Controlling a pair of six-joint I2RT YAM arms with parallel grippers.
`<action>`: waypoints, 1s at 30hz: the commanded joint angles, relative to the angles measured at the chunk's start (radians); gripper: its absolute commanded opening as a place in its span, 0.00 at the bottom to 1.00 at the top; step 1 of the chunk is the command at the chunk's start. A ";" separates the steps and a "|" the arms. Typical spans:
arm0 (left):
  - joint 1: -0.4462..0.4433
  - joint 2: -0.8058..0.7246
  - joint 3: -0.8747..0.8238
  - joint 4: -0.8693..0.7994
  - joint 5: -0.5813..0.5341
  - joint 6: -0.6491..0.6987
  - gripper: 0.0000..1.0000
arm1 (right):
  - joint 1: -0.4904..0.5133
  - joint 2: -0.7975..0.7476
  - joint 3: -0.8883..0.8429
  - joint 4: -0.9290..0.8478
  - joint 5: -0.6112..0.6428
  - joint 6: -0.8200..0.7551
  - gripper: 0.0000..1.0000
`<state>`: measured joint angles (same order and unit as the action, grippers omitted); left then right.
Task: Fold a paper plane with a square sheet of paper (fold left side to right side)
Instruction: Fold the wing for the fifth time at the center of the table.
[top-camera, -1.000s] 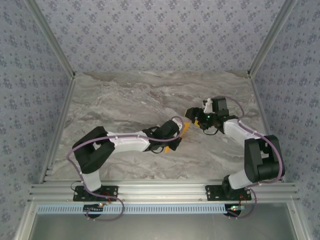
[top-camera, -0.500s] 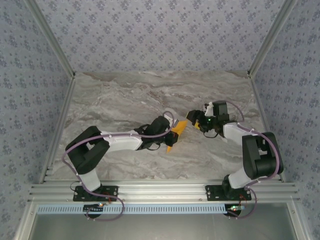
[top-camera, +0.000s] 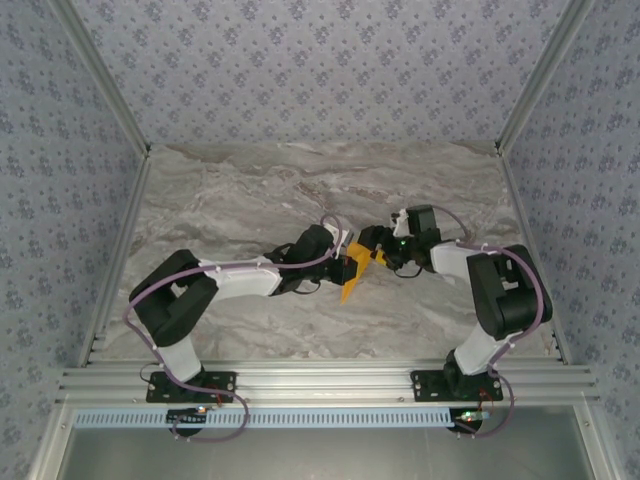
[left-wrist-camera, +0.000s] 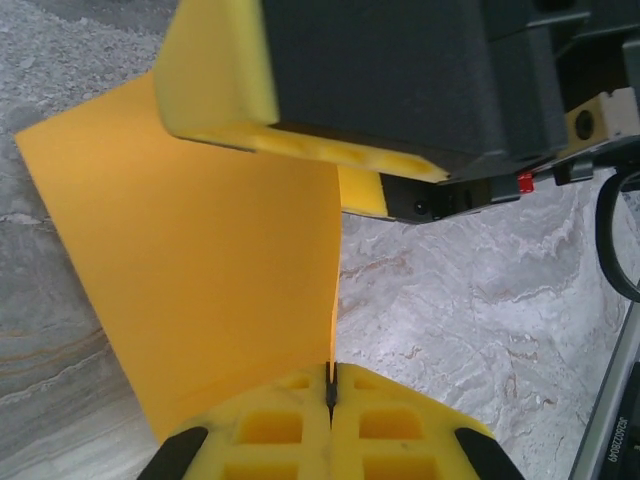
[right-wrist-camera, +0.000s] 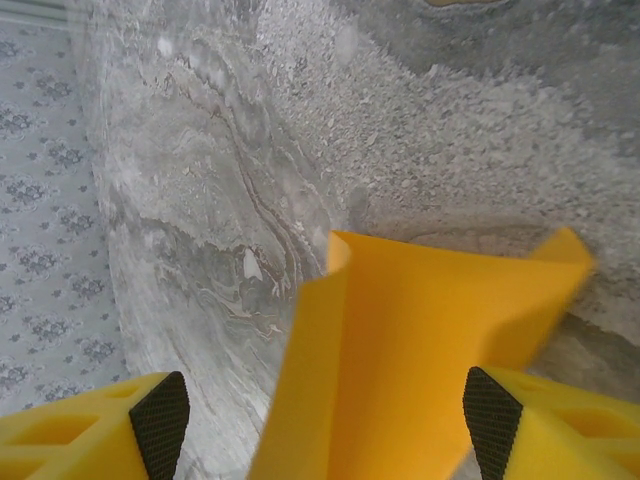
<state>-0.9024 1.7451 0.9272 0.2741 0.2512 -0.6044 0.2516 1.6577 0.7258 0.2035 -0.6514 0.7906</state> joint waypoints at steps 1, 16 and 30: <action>0.003 0.026 0.008 0.026 0.028 -0.012 0.00 | 0.010 0.026 0.034 0.028 -0.001 0.006 0.77; 0.012 0.066 0.028 0.007 0.033 -0.021 0.00 | 0.024 0.086 0.067 -0.105 0.058 -0.063 0.79; 0.036 0.102 0.024 0.020 0.057 -0.014 0.00 | 0.043 0.111 0.093 -0.186 0.067 -0.117 0.80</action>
<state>-0.8764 1.8301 0.9283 0.2832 0.2844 -0.6220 0.2825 1.7275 0.8101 0.0929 -0.6167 0.7101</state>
